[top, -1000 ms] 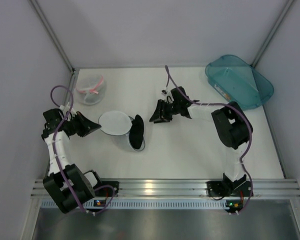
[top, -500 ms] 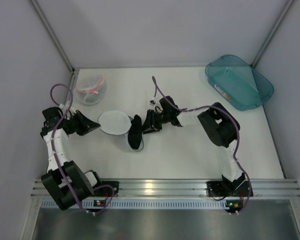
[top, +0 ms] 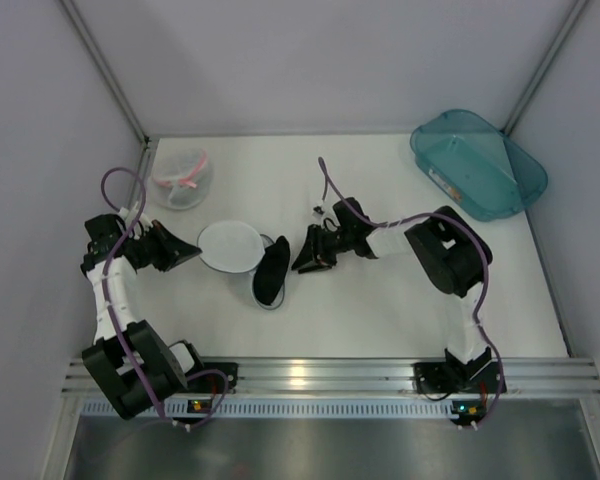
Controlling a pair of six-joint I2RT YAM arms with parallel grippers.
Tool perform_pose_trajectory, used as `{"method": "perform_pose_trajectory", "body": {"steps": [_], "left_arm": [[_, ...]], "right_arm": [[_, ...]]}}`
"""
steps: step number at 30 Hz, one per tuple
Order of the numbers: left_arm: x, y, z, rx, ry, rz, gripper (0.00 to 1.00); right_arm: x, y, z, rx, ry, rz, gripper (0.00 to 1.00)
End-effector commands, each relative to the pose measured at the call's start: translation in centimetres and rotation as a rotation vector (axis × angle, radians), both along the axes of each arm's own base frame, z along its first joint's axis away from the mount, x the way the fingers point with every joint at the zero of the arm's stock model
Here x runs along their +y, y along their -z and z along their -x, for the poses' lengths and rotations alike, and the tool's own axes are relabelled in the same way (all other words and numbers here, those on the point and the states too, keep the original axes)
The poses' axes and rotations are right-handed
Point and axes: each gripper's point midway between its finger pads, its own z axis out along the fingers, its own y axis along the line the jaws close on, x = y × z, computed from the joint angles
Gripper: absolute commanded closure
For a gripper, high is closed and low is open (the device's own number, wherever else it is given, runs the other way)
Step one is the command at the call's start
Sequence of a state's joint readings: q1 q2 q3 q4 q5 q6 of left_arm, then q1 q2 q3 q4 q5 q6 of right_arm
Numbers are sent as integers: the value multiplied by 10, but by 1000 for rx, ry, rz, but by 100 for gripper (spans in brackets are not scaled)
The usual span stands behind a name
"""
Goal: Place the bra in the laundry bag and zip it closed
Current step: Adjust the bra in the laundry bag.
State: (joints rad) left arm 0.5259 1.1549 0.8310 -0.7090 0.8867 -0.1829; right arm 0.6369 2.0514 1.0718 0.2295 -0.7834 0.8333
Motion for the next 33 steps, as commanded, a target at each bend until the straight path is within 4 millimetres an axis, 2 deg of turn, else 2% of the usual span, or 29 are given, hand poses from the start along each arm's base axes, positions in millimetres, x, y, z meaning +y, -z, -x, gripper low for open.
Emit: {"method": "perform_pose_trajectory", "body": {"steps": [1, 4, 7, 8, 11, 14, 19, 28, 29, 30, 31, 33], "left_arm": [[1, -11, -5, -45, 22, 1, 100], [2, -13, -6, -52, 21, -2, 100], [2, -14, -6, -52, 18, -3, 100], [2, -14, -7, -53, 17, -3, 100], [3, -14, -7, -49, 16, 1, 100], [3, -13, -7, -47, 16, 2, 100], [2, -12, -6, -48, 18, 0, 100], [3, -9, -6, -36, 17, 4, 100], [3, -8, -6, -34, 16, 6, 100], [3, -8, -6, -32, 15, 5, 100], [3, -8, -7, -31, 15, 4, 100], [4, -8, -7, -30, 14, 3, 100]], "right_arm": [[1, -27, -8, -74, 8, -72, 62], [3, -27, -4, -56, 5, -82, 63], [6, -21, 10, -41, -11, -59, 68], [11, -19, 19, -34, -31, -56, 69], [20, -20, 30, -44, -62, -56, 71], [27, -20, 36, -48, -81, -62, 71], [38, -17, 37, -45, -89, -72, 71], [55, -17, 27, -29, -91, -109, 70], [56, -18, 26, -31, -90, -112, 72], [56, -18, 27, -30, -97, -114, 84], [56, -20, 26, -38, -100, -116, 92], [51, -27, 27, -53, -99, -111, 100]]}}
